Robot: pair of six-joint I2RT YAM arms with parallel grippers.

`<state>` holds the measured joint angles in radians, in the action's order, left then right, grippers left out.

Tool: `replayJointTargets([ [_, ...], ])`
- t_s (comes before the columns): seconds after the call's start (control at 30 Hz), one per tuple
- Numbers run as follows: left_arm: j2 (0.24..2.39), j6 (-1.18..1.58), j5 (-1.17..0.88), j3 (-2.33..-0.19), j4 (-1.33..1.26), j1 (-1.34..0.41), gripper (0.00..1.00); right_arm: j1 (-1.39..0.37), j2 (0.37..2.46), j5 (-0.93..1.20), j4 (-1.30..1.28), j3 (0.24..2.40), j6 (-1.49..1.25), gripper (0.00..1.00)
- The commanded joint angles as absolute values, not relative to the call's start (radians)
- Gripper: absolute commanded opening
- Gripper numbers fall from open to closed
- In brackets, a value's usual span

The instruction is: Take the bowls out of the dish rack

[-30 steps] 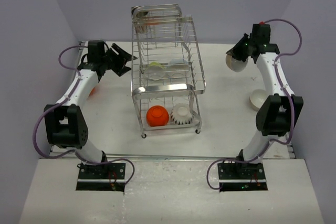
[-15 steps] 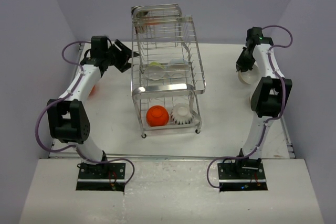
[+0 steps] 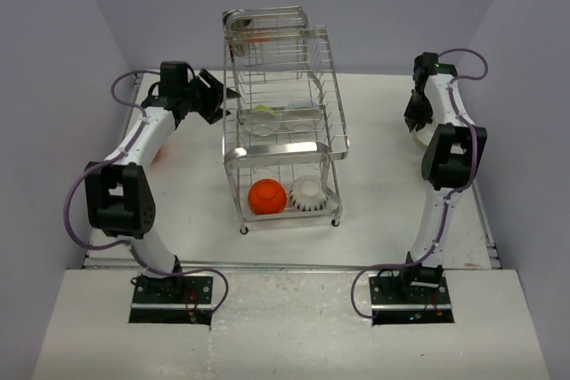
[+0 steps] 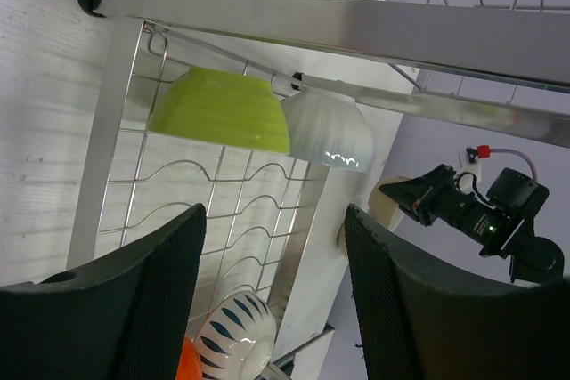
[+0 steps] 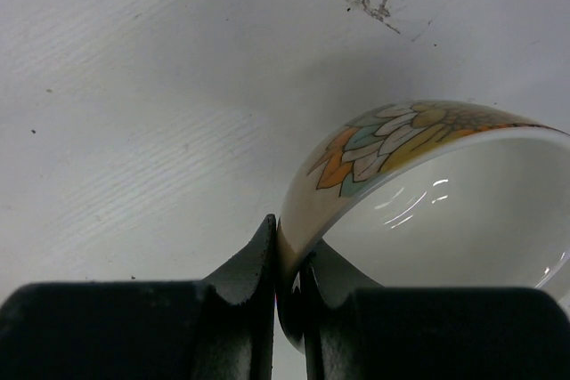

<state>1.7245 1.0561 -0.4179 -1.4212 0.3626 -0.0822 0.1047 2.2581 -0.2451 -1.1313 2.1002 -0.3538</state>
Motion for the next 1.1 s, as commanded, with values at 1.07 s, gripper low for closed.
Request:
replayJointTargets([
  [1.07,1.789,1.046,-0.433,-1.551,0.414,-0.104,0.65,0.158,2.361,-0.282,-1.155,2.335,-0.322,0.00],
])
